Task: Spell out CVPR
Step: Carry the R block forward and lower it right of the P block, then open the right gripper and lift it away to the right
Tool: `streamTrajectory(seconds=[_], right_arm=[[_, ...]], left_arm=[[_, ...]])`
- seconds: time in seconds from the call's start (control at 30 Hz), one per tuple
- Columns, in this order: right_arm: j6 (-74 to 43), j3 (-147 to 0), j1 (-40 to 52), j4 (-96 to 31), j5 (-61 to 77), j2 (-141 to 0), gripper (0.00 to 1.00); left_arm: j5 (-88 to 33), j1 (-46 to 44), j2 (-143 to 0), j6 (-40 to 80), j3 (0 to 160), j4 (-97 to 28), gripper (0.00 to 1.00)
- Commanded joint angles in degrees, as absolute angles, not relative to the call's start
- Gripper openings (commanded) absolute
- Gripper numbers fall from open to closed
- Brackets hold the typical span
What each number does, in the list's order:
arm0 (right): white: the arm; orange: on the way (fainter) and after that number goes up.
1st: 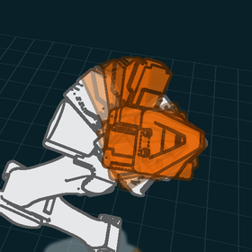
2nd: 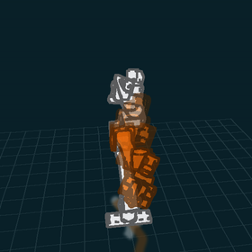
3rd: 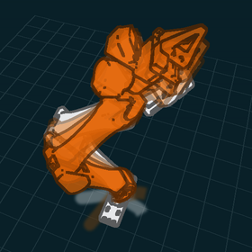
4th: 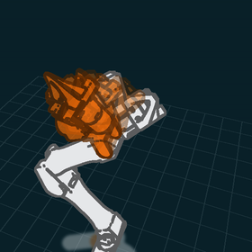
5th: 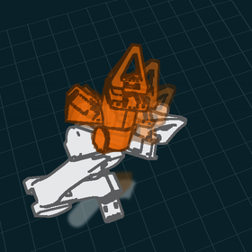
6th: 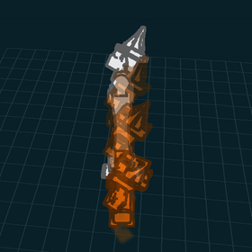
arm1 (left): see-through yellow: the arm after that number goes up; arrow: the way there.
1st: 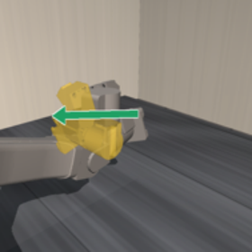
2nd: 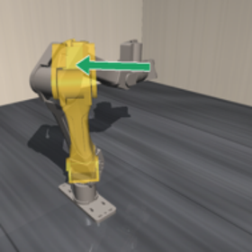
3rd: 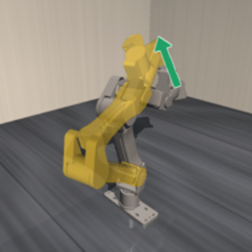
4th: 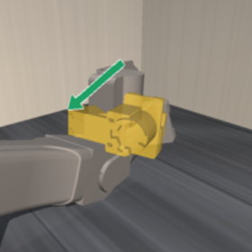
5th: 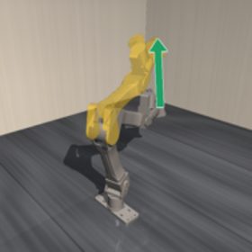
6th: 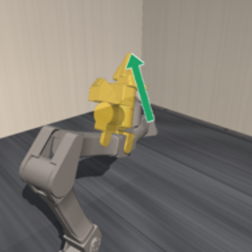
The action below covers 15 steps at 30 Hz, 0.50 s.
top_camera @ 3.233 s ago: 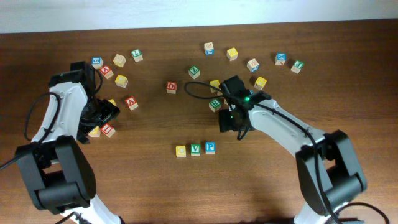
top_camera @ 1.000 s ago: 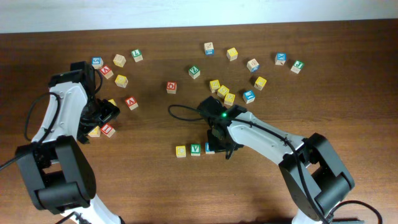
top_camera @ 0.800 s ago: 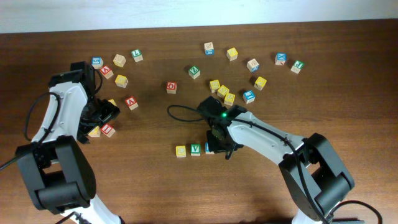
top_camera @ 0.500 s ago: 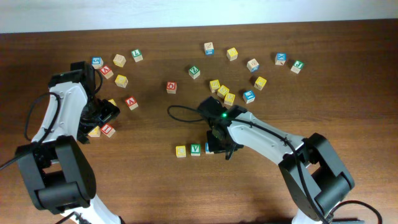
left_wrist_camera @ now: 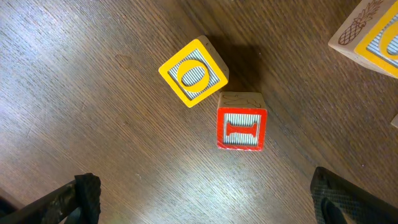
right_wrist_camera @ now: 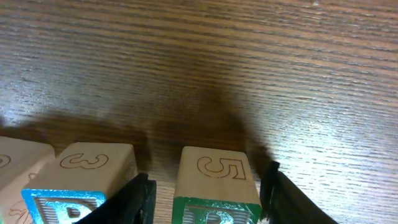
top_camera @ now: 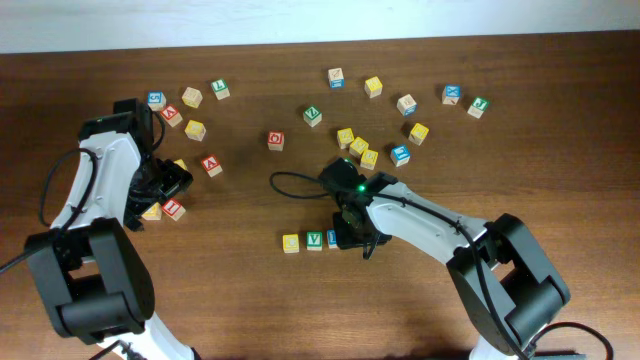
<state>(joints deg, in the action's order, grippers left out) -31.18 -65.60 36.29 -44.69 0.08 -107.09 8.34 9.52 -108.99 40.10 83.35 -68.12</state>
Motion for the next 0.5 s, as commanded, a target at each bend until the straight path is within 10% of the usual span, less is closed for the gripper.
streamTrajectory(seconds=[0.0, 0.47], right_arm=[[-30.24, -66.94, 35.88, -46.26, 0.16, -107.28, 0.49], [-30.26, -87.94, 31.55, -69.67, -1.15, -107.09, 0.51]], left_arm=[[8.58, 9.91, -109.40, 40.25, 83.22, -68.18, 0.99], [8.58, 9.91, -109.40, 40.25, 83.22, -68.18, 0.99]])
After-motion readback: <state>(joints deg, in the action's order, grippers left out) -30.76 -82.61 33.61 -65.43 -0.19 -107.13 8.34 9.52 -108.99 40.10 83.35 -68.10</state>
